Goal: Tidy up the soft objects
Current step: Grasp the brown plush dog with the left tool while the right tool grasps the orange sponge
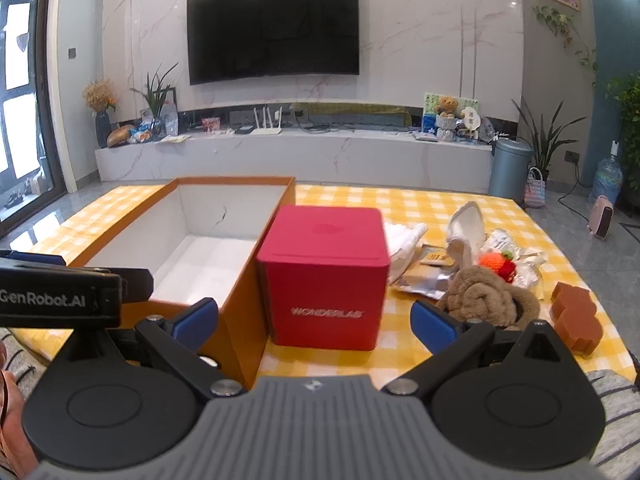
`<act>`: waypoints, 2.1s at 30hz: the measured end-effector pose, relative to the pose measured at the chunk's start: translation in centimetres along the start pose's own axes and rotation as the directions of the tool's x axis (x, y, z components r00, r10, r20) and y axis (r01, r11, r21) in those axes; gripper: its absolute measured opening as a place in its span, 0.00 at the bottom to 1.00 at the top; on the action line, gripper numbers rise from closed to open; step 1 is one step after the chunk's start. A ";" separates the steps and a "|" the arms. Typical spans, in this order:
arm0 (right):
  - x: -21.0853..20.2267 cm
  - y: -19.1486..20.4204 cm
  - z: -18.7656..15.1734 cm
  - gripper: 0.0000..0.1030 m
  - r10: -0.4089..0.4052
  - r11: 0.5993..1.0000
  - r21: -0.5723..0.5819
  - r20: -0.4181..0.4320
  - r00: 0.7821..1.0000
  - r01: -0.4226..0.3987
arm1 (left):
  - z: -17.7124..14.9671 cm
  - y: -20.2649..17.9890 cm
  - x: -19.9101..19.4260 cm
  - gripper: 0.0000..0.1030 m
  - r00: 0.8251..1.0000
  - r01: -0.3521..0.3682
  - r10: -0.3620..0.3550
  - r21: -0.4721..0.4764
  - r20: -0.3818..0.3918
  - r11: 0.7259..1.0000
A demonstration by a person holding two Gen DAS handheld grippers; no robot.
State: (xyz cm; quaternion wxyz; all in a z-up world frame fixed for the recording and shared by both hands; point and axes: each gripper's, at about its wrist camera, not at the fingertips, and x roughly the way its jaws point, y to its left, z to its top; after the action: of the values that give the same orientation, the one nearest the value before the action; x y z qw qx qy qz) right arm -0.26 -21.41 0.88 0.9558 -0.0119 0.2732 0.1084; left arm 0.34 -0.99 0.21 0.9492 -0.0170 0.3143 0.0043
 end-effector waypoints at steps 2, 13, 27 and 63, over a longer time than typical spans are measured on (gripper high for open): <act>-0.5 -0.8 0.2 0.97 -0.020 1.000 0.006 0.017 1.000 0.020 | 0.5 -0.3 -0.3 1.00 1.000 0.001 -0.001 0.005 0.005 1.000; -3.3 -12.2 2.3 0.98 -0.210 0.970 0.140 0.063 0.976 0.200 | 4.0 -3.9 0.0 1.00 0.997 0.083 -0.082 0.097 -0.012 0.992; 1.0 -27.4 2.2 0.98 -0.285 0.921 0.217 -0.193 0.939 0.324 | 7.4 -11.8 4.4 1.00 0.956 0.277 -0.254 0.168 -0.146 0.946; 11.4 -32.3 -3.6 0.96 -0.115 0.971 0.149 -0.399 0.910 0.187 | 3.4 -27.1 19.9 1.00 0.813 0.225 -0.105 0.142 -0.573 0.964</act>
State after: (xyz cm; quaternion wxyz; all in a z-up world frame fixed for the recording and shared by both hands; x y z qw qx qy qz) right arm 14.21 -50.96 -9.32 0.8853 0.0339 0.4638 0.0037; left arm 18.79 -28.03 -8.14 0.8085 0.0519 0.5747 -0.1157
